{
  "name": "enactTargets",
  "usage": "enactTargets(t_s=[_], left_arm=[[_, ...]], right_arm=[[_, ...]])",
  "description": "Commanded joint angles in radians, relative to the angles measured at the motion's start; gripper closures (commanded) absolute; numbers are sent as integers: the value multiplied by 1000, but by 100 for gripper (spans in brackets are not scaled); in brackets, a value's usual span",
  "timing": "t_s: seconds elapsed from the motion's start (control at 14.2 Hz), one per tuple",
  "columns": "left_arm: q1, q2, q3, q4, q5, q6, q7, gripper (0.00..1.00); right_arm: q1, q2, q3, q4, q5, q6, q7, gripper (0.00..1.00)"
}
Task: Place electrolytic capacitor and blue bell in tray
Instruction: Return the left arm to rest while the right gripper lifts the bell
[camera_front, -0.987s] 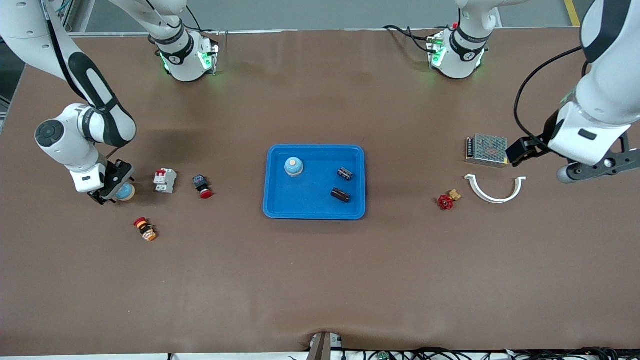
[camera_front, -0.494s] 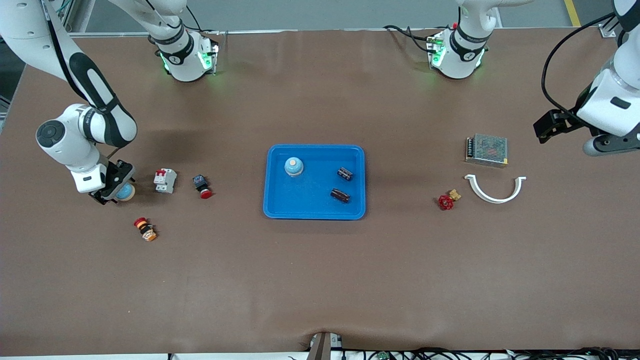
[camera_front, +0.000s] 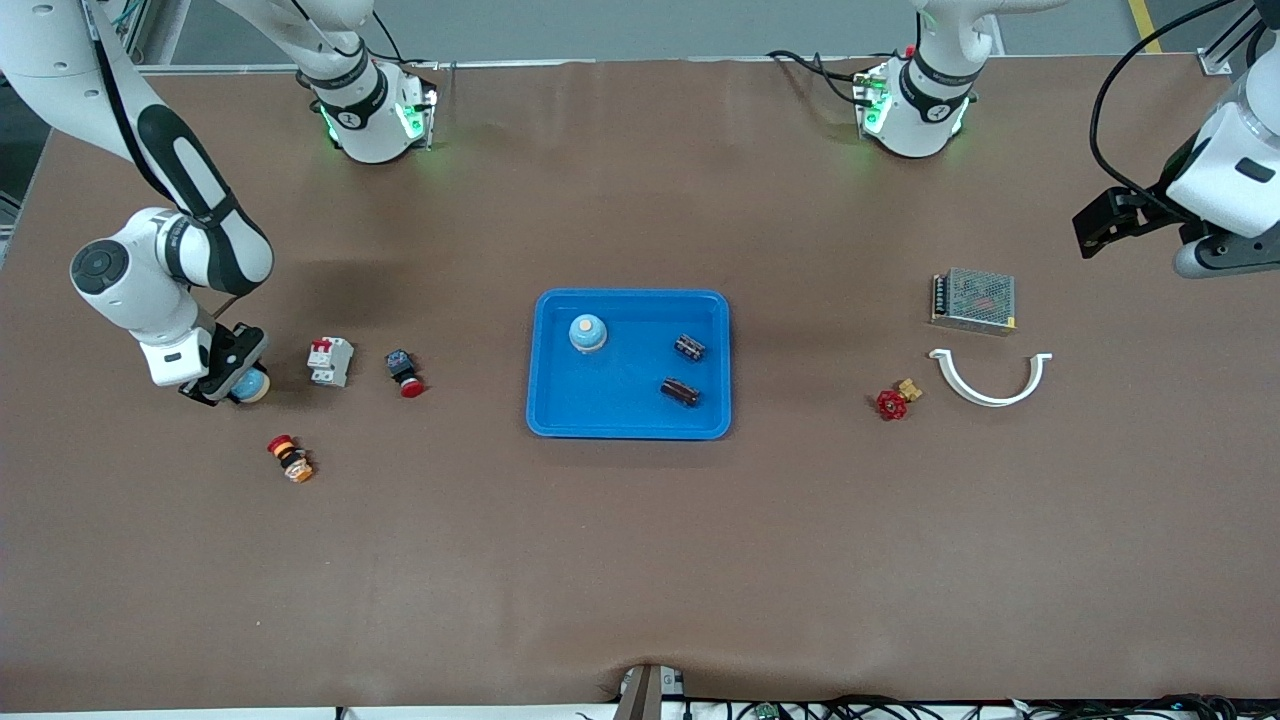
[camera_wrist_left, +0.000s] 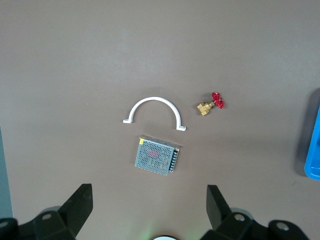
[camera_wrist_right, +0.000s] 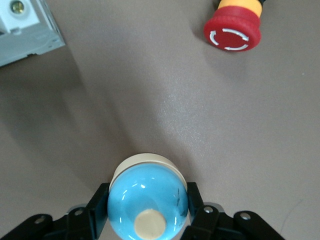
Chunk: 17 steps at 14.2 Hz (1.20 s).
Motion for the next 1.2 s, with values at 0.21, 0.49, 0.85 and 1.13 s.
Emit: enactTargets(t_s=[0.21,0.49,0.85,1.13], left_arm=[[3,-28,4,-23,-36,18,33,0],[4,-19,9,-14,-76,18,33,0],[4,-16,9,-14,-71,24,38,0],[23,-14,9,-14,-71,30,40,0]], right_arm=[[-19,-4,57,39,64,-71,29,65],[10,-71,63,94,65,-219,94,64],[76,-151,65,260,65,-562,230,64],[191,-205,65,369,65,-746,486,64]])
